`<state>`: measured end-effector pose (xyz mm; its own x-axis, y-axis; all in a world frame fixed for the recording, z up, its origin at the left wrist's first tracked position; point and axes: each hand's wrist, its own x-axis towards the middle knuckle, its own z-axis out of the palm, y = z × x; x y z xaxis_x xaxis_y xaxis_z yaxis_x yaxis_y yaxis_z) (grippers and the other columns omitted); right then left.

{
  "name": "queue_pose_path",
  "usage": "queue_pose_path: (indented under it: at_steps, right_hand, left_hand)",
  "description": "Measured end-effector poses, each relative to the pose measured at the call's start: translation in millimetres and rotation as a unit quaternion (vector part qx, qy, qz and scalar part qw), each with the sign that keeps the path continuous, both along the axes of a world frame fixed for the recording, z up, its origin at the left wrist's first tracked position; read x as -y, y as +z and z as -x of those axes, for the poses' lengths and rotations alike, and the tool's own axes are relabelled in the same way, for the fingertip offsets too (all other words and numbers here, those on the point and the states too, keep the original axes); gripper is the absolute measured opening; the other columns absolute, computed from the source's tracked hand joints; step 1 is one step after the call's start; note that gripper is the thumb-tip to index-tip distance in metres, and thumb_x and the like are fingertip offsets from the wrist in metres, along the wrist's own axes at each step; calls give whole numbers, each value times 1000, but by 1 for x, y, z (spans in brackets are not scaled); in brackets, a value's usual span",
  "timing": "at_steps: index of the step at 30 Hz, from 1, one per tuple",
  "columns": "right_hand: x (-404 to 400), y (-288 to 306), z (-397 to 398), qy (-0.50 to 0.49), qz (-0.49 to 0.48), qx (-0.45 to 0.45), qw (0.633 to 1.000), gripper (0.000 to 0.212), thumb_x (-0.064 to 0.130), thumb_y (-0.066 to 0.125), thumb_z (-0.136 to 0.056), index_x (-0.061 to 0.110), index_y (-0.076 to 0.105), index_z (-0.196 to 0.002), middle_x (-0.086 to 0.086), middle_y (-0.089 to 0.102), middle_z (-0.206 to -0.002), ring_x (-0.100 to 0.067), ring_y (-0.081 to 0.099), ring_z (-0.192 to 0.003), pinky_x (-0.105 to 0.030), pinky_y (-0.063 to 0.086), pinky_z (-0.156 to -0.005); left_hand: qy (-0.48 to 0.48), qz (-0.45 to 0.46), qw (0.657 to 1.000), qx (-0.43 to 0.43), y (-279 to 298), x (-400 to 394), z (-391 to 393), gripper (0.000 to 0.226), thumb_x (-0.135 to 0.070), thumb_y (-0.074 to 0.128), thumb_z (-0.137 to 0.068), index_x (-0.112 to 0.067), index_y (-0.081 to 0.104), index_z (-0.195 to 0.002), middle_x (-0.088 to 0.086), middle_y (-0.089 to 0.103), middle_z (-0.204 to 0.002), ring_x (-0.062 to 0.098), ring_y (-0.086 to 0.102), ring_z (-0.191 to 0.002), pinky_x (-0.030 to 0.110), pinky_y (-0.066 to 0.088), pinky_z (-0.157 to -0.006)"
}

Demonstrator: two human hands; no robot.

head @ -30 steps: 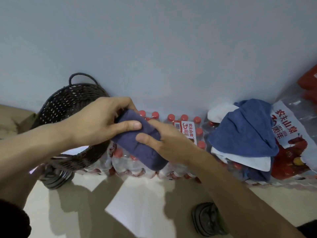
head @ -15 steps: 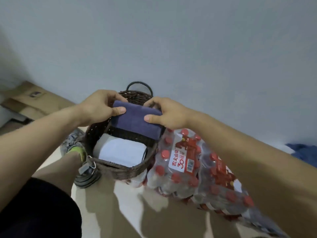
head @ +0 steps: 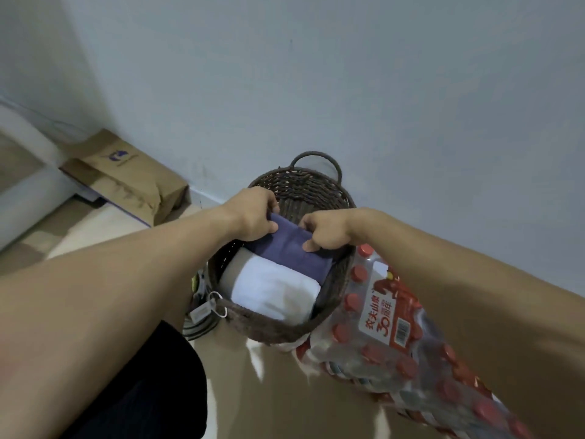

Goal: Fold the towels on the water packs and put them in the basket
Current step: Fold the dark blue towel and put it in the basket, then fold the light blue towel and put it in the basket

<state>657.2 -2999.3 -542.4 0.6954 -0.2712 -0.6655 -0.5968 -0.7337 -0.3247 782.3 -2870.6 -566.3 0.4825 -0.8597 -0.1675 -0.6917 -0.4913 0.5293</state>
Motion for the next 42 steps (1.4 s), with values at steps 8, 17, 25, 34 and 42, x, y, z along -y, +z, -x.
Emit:
queue_pose_path:
  at_steps: [8,17,25,34,42]
  right_hand:
    - [-4,-7,-7,92,103,-24,990,38,35,72,-86,13,59,-114,-1,57,-102,-25,55,-95,-33,43,-75]
    - [-5,-10,19,162,167,52,971,52,40,92,-57,18,57,-88,3,59,-83,-24,58,-84,-32,48,-70]
    - [-1,44,89,127,159,270,941,21,29,72,-83,18,63,-98,4,58,-94,-17,58,-84,-29,46,-76]
    - [67,120,332,-56,188,115,974,13,33,70,-88,22,66,-95,8,68,-85,-12,63,-77,-23,49,-74]
    - [106,88,506,-315,318,179,876,10,20,63,-84,14,63,-76,12,62,-80,-11,62,-77,-26,42,-63]
  left_hand:
    - [-119,-21,990,77,4,-1,8,28,-12,74,-76,-13,67,-103,3,50,-101,25,56,-97,28,44,-82]
    - [-110,-45,992,43,-10,-4,15,34,-13,79,-74,-12,66,-105,0,49,-99,20,53,-93,22,36,-75]
    - [-102,-7,993,56,19,3,36,24,-18,75,-79,-15,68,-101,1,69,-97,18,62,-88,22,44,-78]
    - [-225,46,964,-132,81,58,202,14,-17,77,-81,-21,65,-87,-1,72,-79,12,67,-67,24,55,-66]
    - [-259,38,951,-162,53,133,390,19,-23,72,-84,-12,64,-97,0,66,-87,14,59,-73,21,46,-68]
